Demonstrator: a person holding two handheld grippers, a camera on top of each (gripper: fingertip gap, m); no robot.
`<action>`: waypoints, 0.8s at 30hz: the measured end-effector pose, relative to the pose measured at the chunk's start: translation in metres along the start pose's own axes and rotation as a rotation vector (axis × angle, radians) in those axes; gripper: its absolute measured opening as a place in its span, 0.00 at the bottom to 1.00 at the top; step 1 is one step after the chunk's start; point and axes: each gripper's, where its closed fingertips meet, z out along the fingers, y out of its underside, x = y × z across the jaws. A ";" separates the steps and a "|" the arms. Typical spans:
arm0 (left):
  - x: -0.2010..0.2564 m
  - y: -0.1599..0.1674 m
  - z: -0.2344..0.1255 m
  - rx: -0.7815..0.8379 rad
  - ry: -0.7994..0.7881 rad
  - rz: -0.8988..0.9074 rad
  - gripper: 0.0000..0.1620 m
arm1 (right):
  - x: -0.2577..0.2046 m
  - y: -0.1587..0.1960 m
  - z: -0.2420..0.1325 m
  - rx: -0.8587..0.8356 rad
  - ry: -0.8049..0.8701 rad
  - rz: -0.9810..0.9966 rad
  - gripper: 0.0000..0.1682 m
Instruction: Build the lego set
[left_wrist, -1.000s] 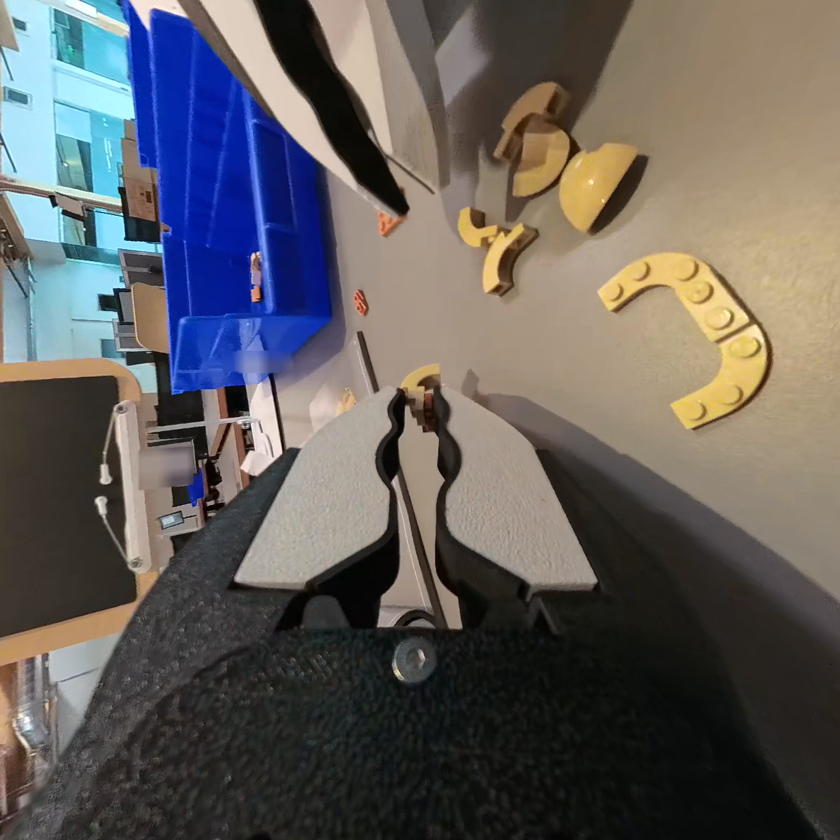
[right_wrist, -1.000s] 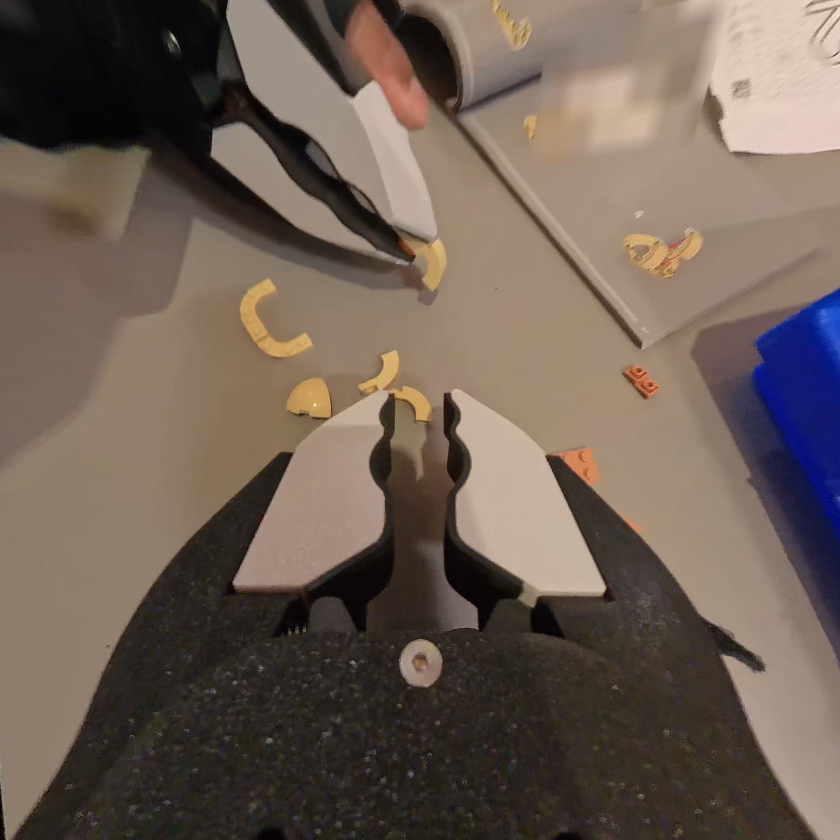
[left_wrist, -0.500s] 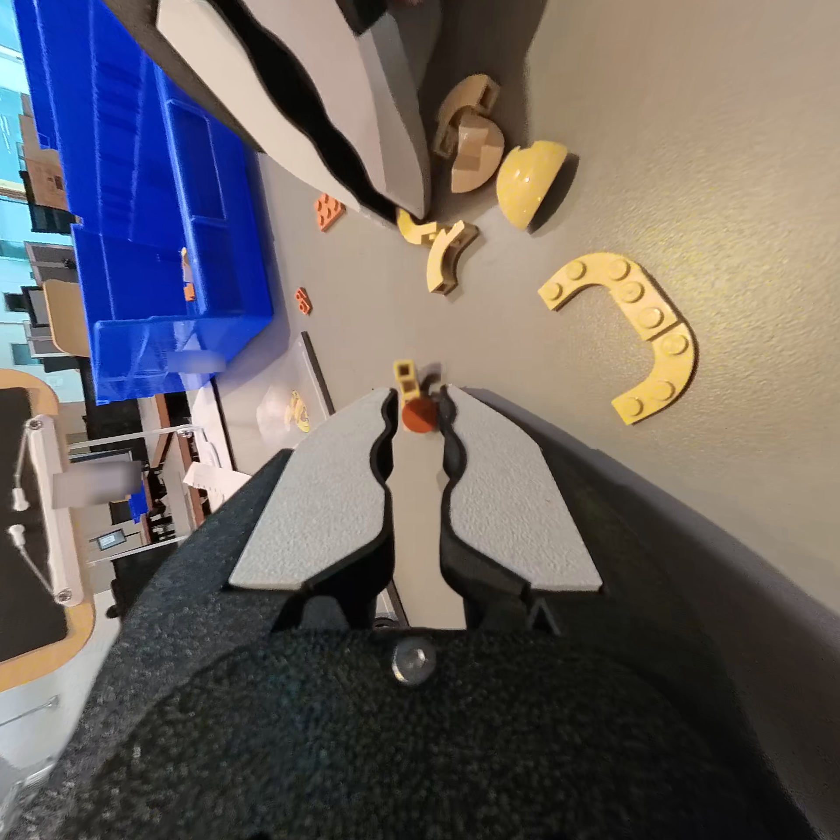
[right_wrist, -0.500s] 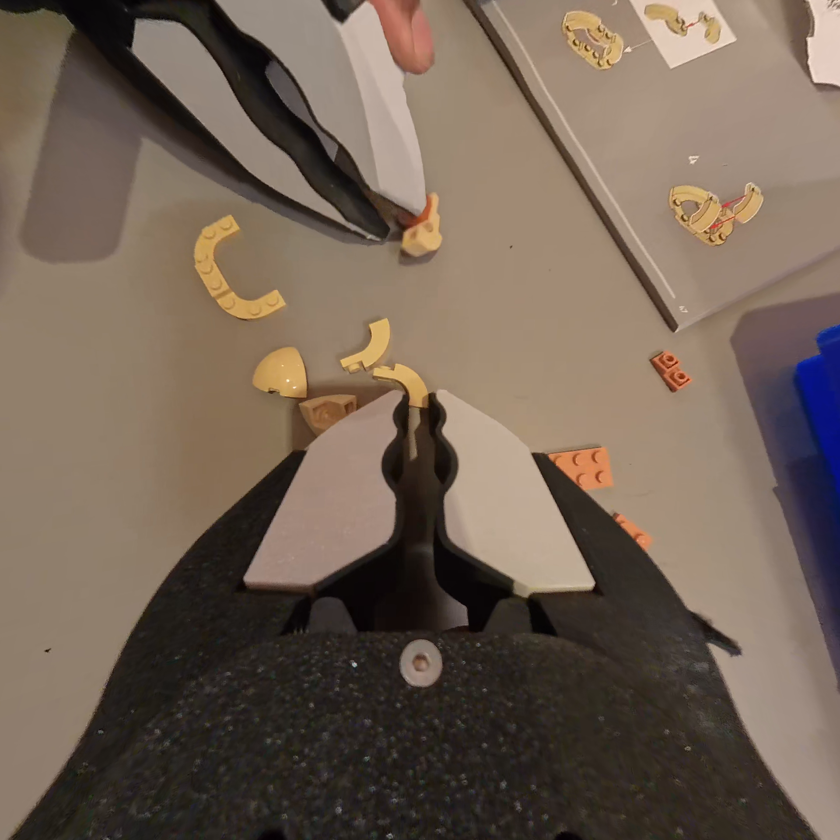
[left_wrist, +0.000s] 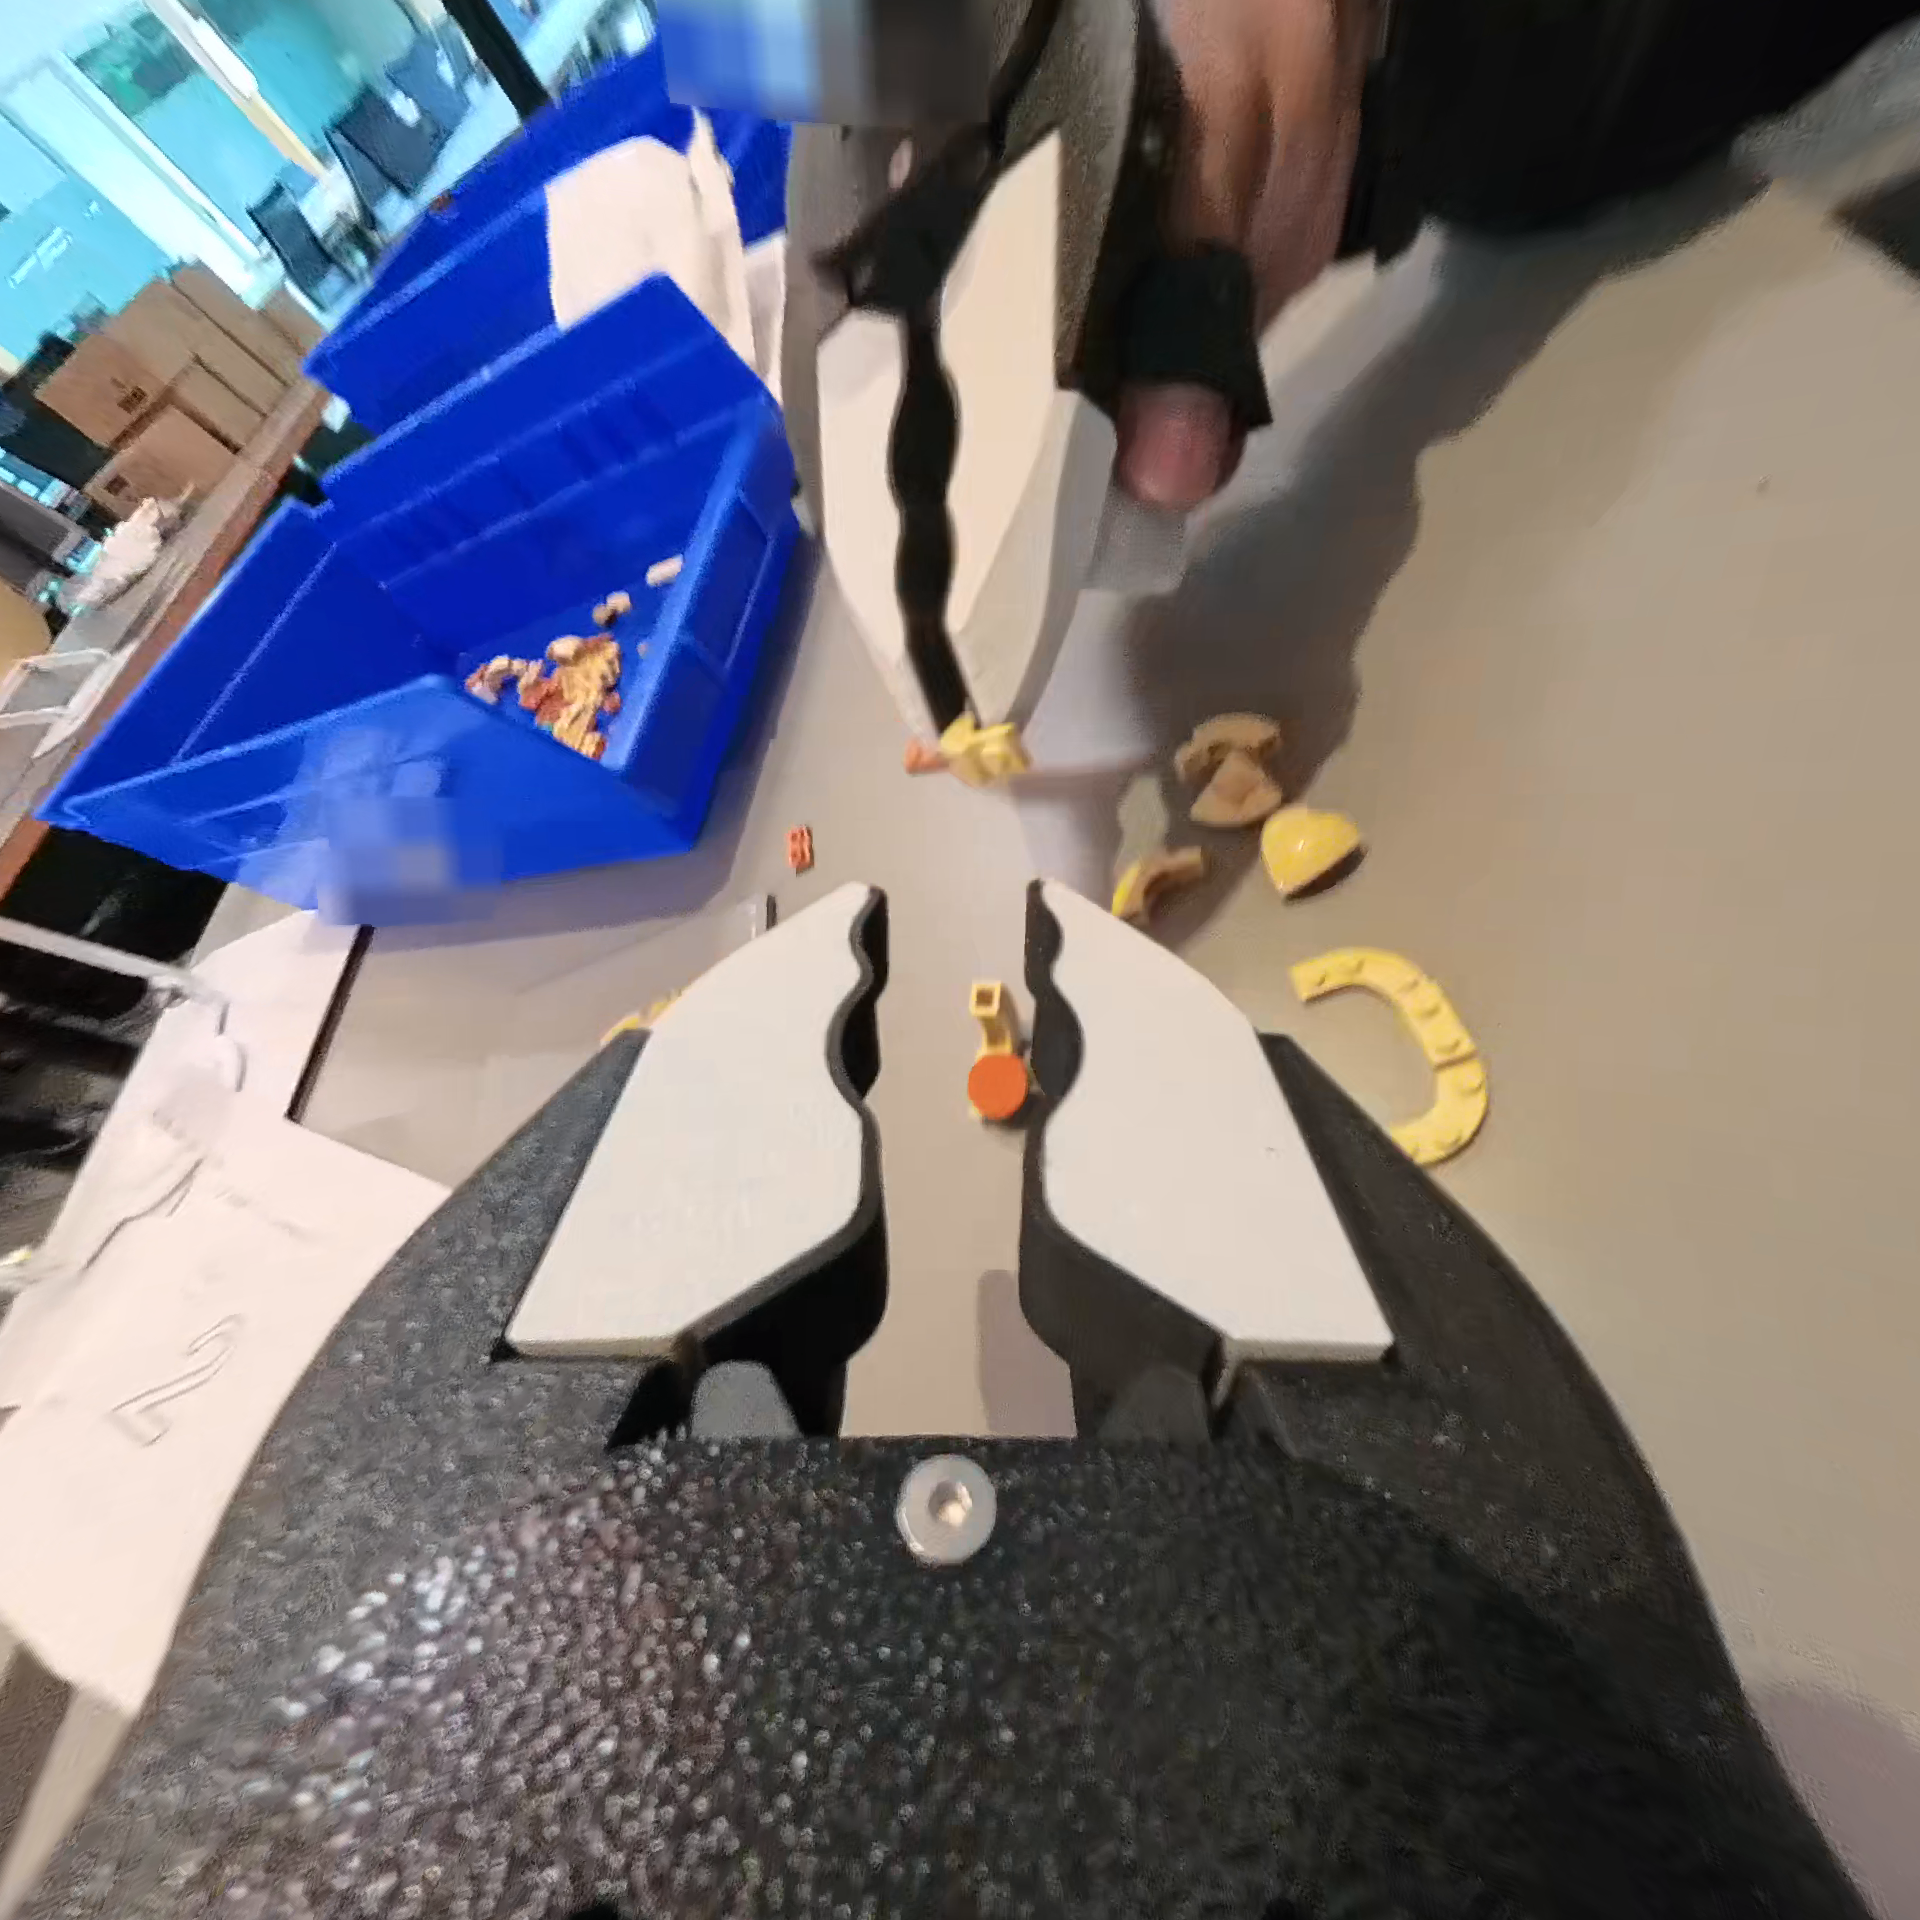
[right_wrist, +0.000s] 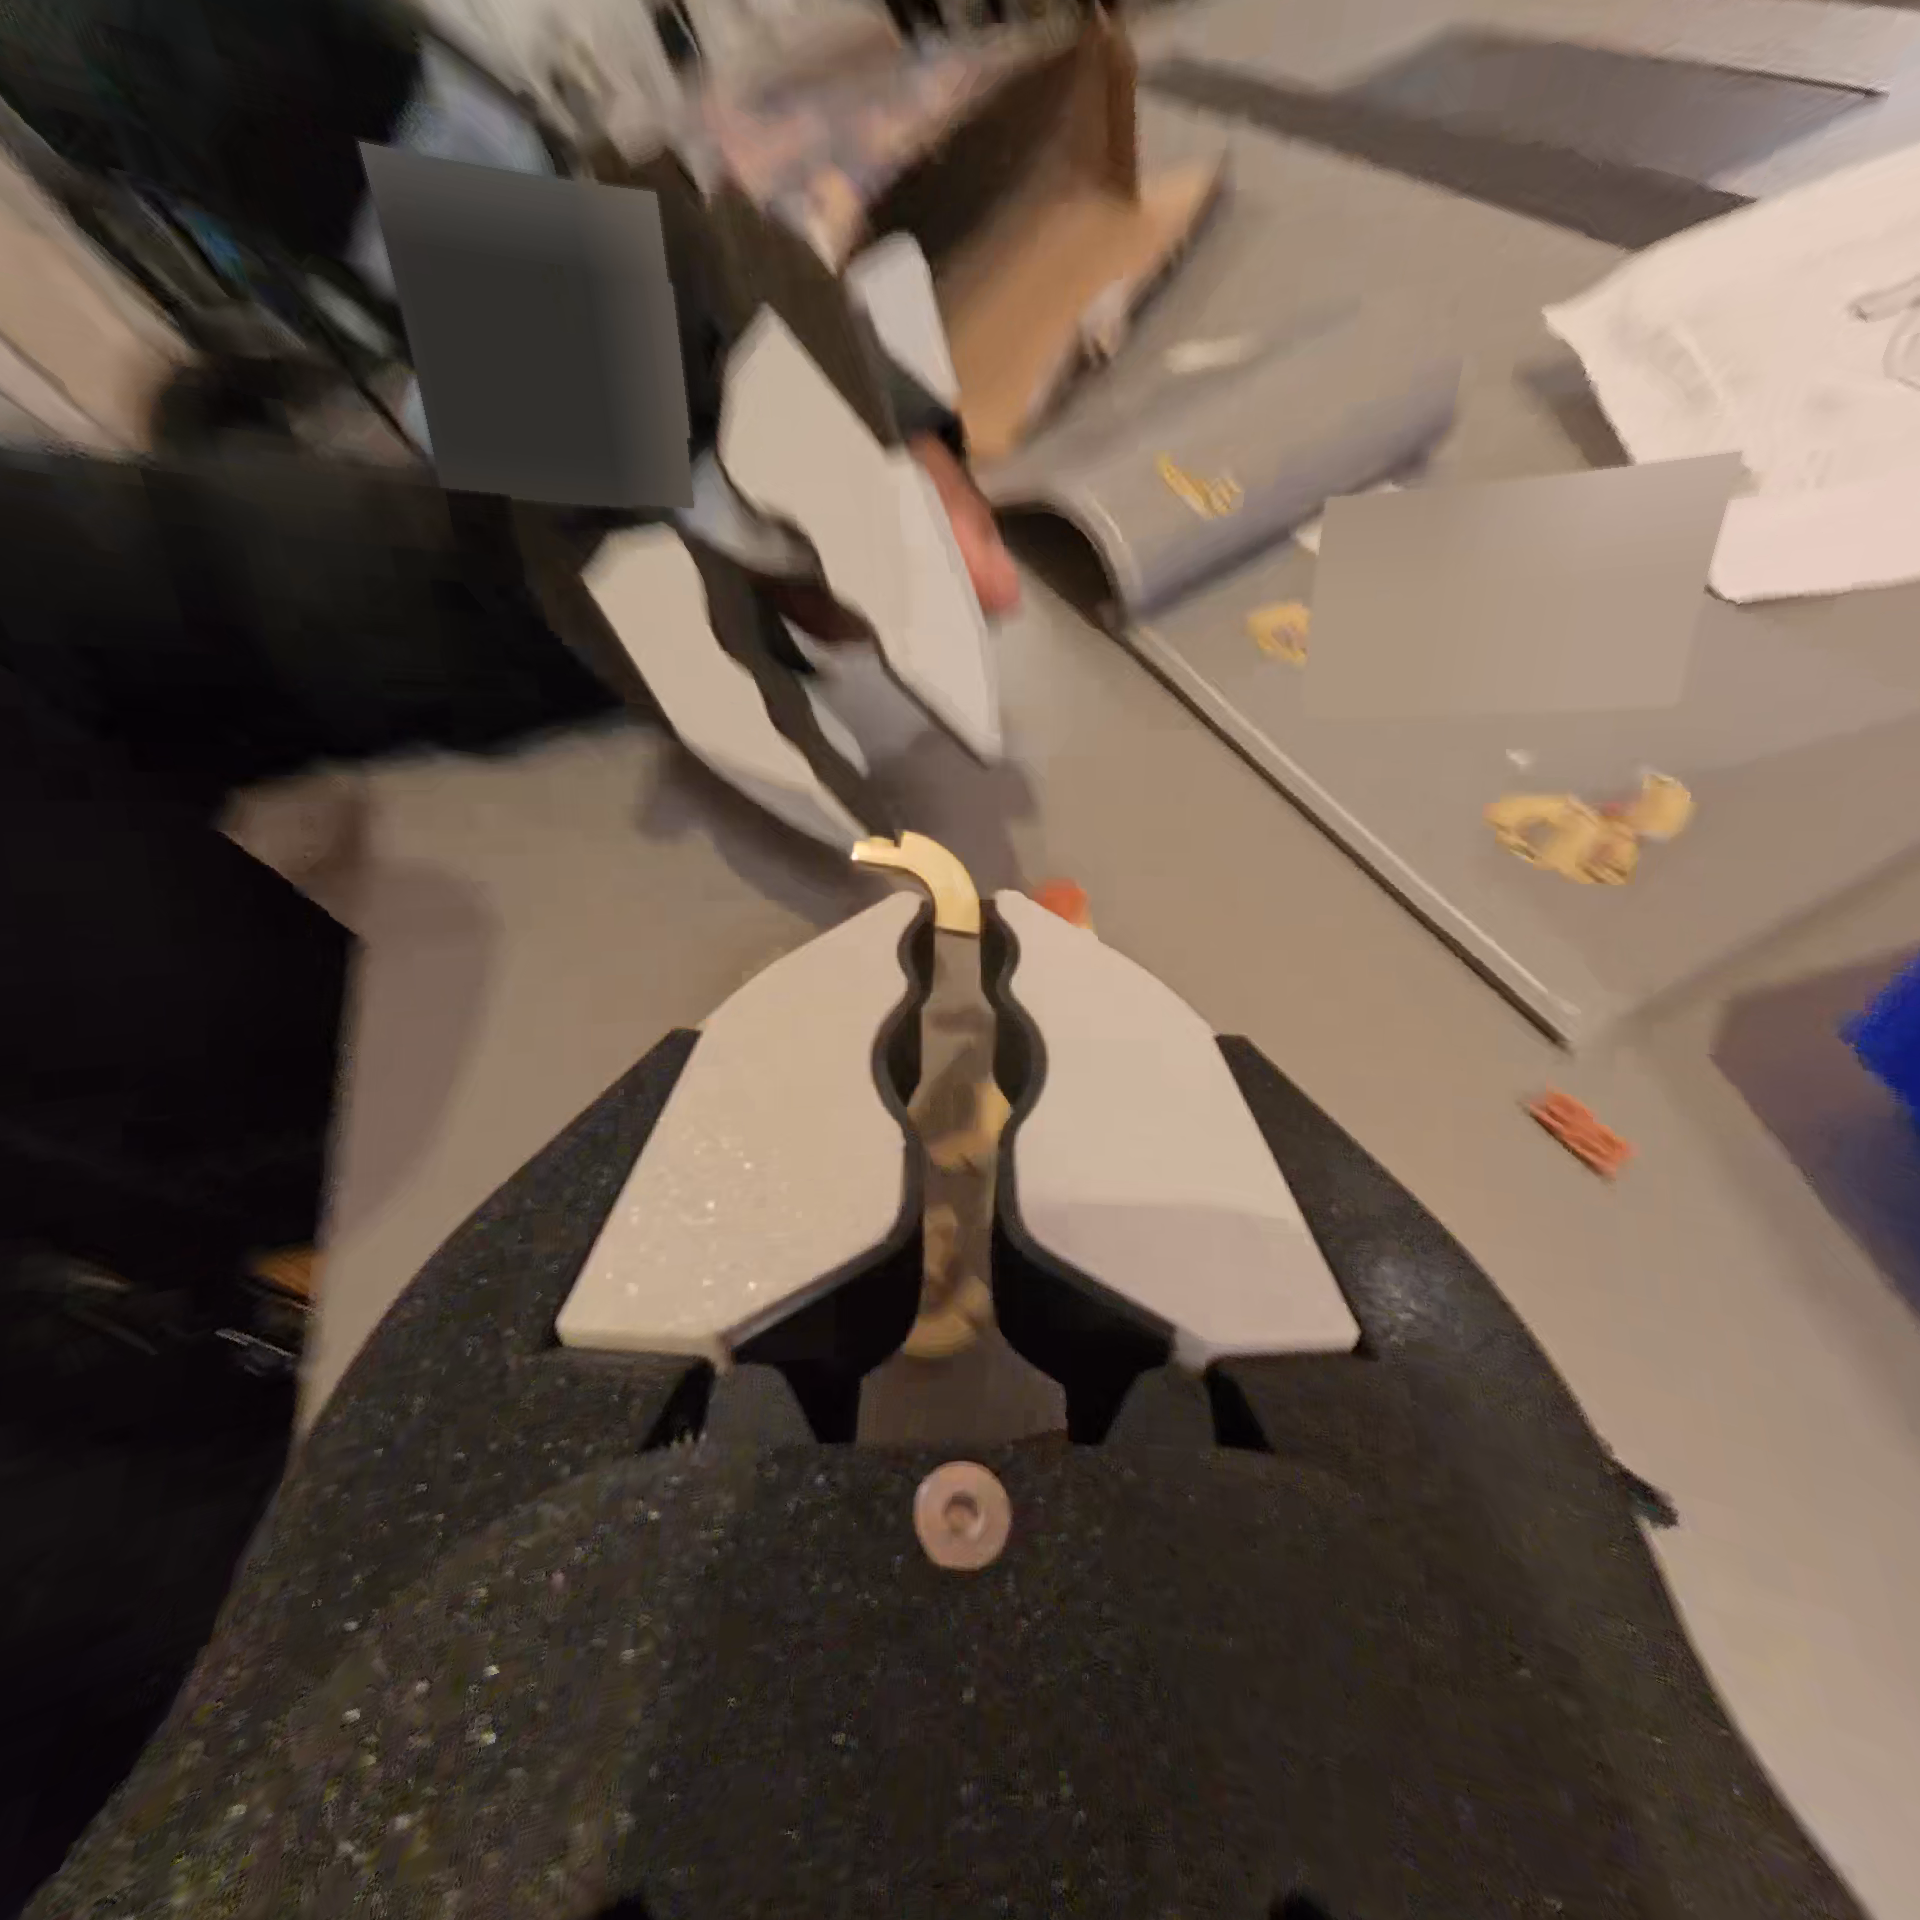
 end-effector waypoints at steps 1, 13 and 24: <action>0.001 -0.006 0.000 0.042 0.004 -0.017 0.14 | -0.007 -0.011 0.002 0.065 -0.074 0.069 0.05; -0.005 -0.039 -0.016 0.318 -0.059 -0.018 0.11 | -0.042 -0.046 0.009 0.335 -0.592 0.507 0.05; 0.015 -0.053 -0.026 0.481 0.082 -0.026 0.09 | -0.058 -0.038 0.007 0.284 -0.702 0.461 0.05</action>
